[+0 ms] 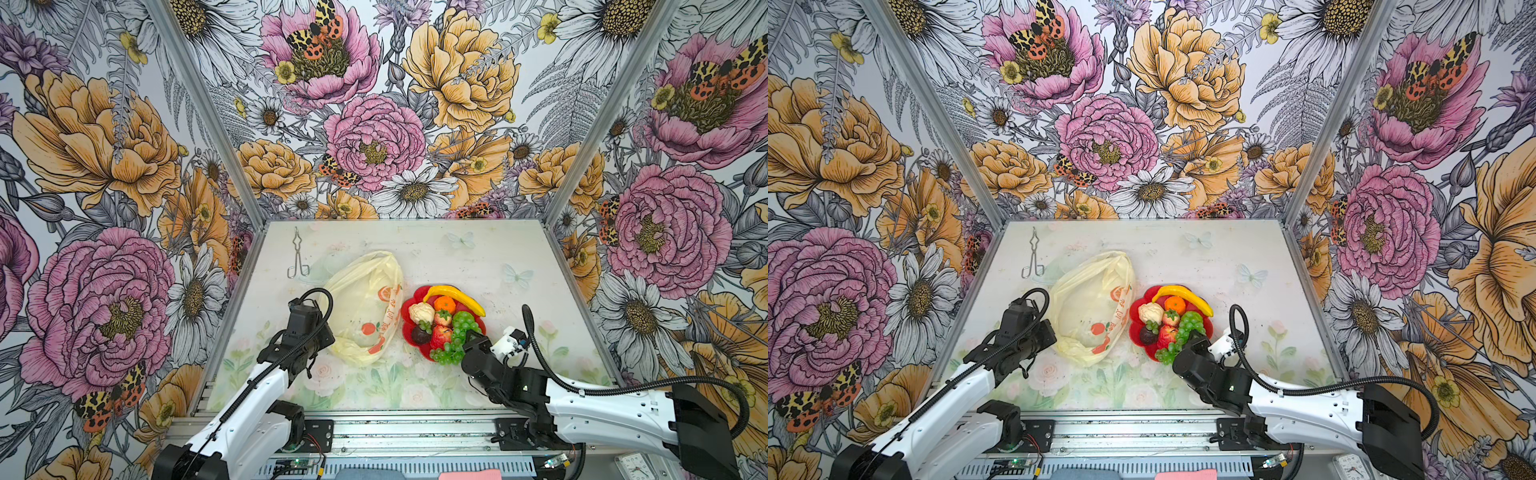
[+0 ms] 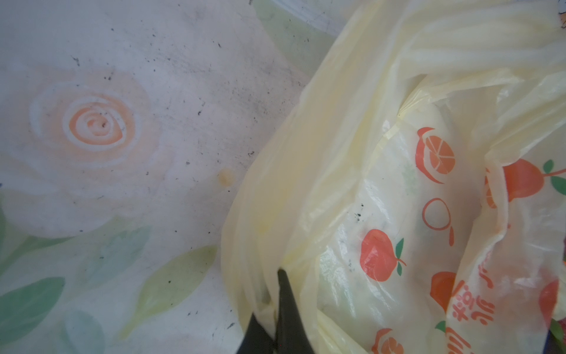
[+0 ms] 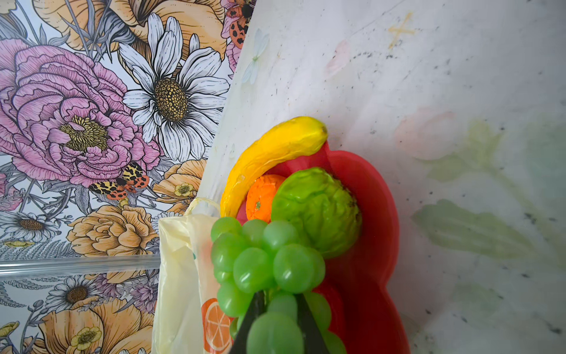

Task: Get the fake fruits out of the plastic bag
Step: 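Lower the green grapes onto the red plate with the right gripper, then open the right gripper and draw it back from the plate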

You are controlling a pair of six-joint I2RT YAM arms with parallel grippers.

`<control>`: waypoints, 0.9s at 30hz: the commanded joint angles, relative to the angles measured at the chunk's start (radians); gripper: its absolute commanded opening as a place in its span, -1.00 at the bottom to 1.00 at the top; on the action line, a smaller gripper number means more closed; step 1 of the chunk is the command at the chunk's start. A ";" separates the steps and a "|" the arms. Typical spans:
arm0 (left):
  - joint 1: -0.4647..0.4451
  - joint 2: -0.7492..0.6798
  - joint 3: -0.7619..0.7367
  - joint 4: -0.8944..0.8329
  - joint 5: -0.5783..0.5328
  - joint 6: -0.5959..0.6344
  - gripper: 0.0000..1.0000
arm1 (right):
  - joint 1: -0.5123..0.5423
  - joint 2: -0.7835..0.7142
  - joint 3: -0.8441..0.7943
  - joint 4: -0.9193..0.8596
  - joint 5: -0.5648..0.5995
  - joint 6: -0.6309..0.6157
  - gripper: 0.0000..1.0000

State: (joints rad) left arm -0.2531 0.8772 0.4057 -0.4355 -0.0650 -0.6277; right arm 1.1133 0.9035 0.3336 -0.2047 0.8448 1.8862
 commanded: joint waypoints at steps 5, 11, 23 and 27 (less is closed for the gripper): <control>-0.006 -0.010 -0.001 0.024 0.020 0.017 -1.00 | -0.034 0.021 0.003 -0.034 -0.019 0.047 -0.14; -0.009 -0.017 -0.002 0.023 0.017 0.016 -1.00 | -0.060 0.025 0.022 -0.056 -0.047 0.003 0.09; -0.008 -0.017 0.000 0.020 0.010 0.014 -1.00 | -0.206 0.098 0.154 -0.200 -0.258 -0.219 0.46; -0.007 -0.018 0.000 0.018 0.011 0.012 -1.00 | -0.246 0.173 0.202 -0.212 -0.345 -0.296 0.58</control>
State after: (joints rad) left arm -0.2531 0.8764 0.4057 -0.4362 -0.0616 -0.6281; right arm 0.8860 1.0401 0.4946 -0.3725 0.5842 1.6905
